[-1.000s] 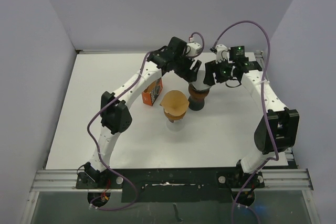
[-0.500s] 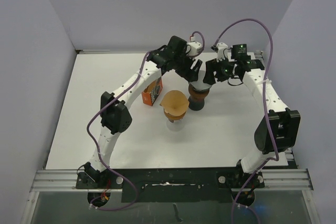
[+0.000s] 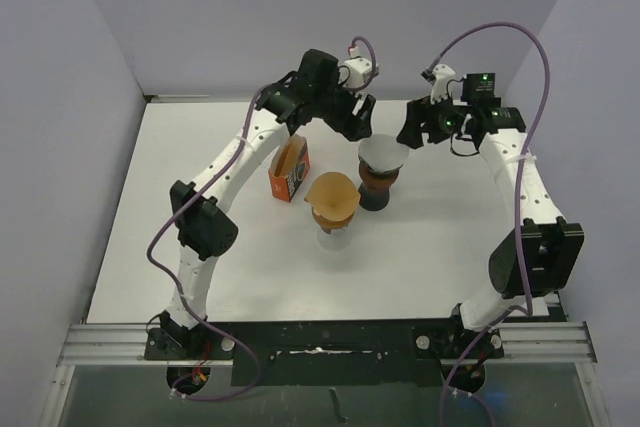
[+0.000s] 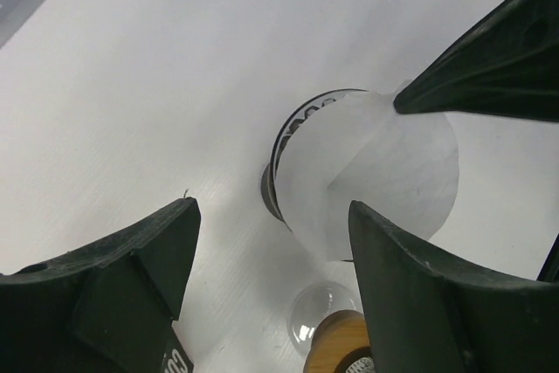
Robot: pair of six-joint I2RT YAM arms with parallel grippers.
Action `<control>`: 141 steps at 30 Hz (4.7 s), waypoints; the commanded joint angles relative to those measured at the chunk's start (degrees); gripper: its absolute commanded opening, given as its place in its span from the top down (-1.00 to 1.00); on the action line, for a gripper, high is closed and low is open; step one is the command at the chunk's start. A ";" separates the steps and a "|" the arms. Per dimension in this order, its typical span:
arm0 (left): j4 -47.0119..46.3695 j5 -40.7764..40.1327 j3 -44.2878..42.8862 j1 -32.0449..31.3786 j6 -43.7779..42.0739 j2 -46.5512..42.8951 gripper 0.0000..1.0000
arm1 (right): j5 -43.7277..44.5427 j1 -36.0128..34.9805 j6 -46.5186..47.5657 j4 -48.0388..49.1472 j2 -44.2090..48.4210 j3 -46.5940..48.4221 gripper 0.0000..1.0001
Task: Place the coffee filter in the dripper
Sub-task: Place the coffee filter in the coffee dripper, then reset both arms
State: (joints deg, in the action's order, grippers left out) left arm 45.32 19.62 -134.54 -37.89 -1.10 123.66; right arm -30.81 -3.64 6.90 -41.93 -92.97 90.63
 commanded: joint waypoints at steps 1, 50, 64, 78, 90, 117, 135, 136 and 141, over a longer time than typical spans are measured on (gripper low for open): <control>-0.98 0.43 -3.35 2.35 -1.80 -6.25 -0.37 | -3.74 4.20 -1.38 1.88 5.15 4.27 -0.54; -51.58 -9.13 67.64 44.74 14.24 -53.49 -0.83 | 13.27 22.02 1.82 16.67 21.42 -10.18 -0.95; -52.59 -2.26 79.00 44.36 3.52 -60.63 -0.83 | 11.26 22.00 -3.13 40.19 32.57 -33.04 -0.95; -53.30 -1.42 81.34 42.94 3.96 -63.65 -0.83 | 11.81 23.15 -0.47 37.07 37.81 -35.00 -0.95; -51.95 -3.39 83.29 41.76 -0.38 -67.15 -0.83 | 11.92 24.39 1.30 36.36 41.64 -36.97 -0.95; -51.65 -3.19 84.74 41.84 -1.31 -70.53 -0.83 | 9.46 25.71 2.51 34.90 42.90 -38.16 -0.95; -51.67 -3.00 85.09 41.97 -1.36 -70.14 -0.83 | 9.41 25.70 2.79 34.02 42.66 -37.63 -0.95; -51.65 -2.99 85.12 41.99 -1.41 -70.23 -0.83 | 9.47 25.66 2.80 33.91 42.65 -37.57 -0.95; -51.82 -2.98 85.31 42.02 -1.45 -70.23 -0.83 | 9.88 25.64 2.49 34.04 42.86 -37.48 -0.95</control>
State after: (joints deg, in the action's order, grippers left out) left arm -3.73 16.12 -49.19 4.08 -2.20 54.02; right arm -20.62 21.74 8.86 -10.00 -51.00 52.47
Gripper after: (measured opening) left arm 0.916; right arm 0.977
